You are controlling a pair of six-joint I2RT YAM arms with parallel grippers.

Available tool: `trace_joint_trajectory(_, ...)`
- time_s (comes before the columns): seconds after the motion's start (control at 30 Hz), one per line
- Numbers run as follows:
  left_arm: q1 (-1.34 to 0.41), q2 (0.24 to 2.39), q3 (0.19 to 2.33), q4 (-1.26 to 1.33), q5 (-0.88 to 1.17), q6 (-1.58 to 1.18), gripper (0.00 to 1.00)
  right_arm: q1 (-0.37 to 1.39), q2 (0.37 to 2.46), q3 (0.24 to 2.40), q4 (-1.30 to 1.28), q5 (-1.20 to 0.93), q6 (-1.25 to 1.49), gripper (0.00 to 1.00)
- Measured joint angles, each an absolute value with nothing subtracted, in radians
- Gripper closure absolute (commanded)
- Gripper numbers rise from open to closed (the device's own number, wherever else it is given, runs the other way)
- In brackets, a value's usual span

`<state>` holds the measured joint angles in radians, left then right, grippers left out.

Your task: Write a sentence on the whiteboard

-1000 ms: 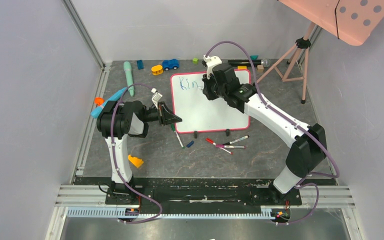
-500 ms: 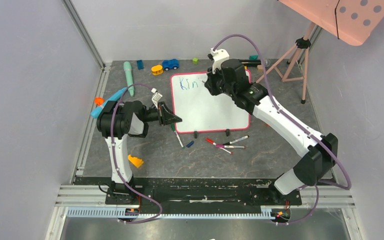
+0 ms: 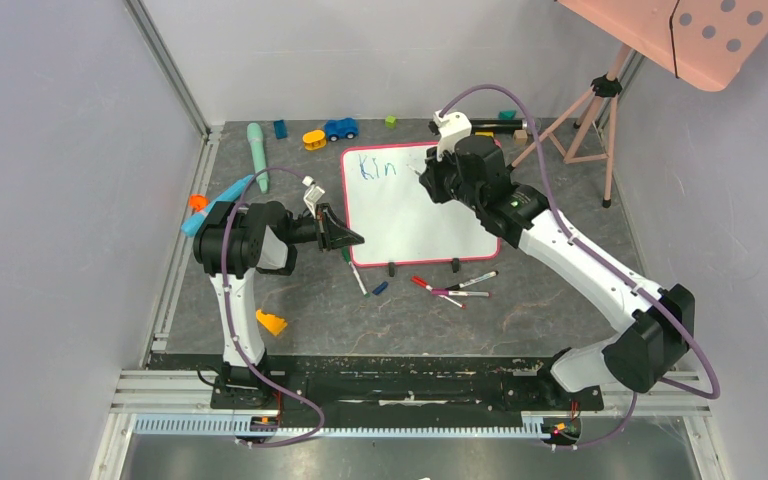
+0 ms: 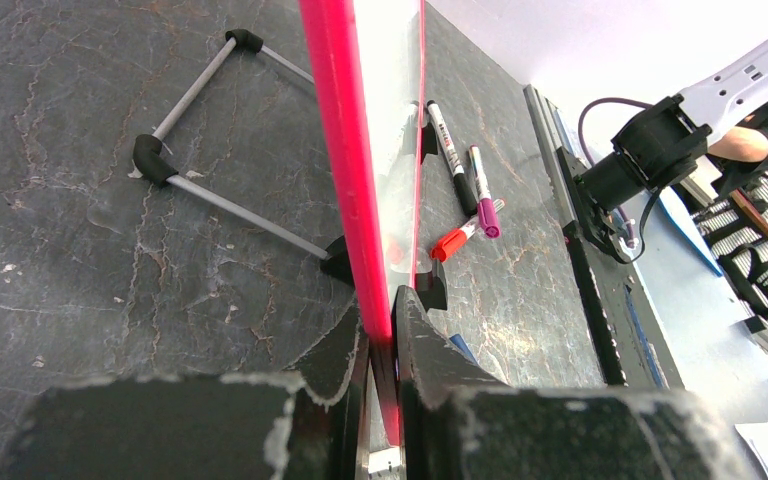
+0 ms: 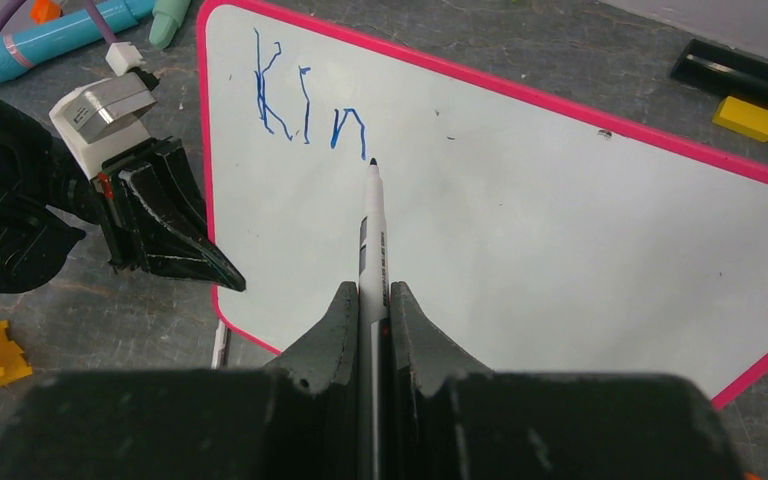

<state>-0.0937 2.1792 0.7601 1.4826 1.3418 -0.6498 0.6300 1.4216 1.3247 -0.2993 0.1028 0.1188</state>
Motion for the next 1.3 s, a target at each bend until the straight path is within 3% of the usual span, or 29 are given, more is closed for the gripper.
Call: trace_joint_trajectory(1.3,-0.094,2.179,0.76,1.483,1.342,-0.65,0.98,0.624,1.606,1.501,-0.381,0.103,0.118,1.0)
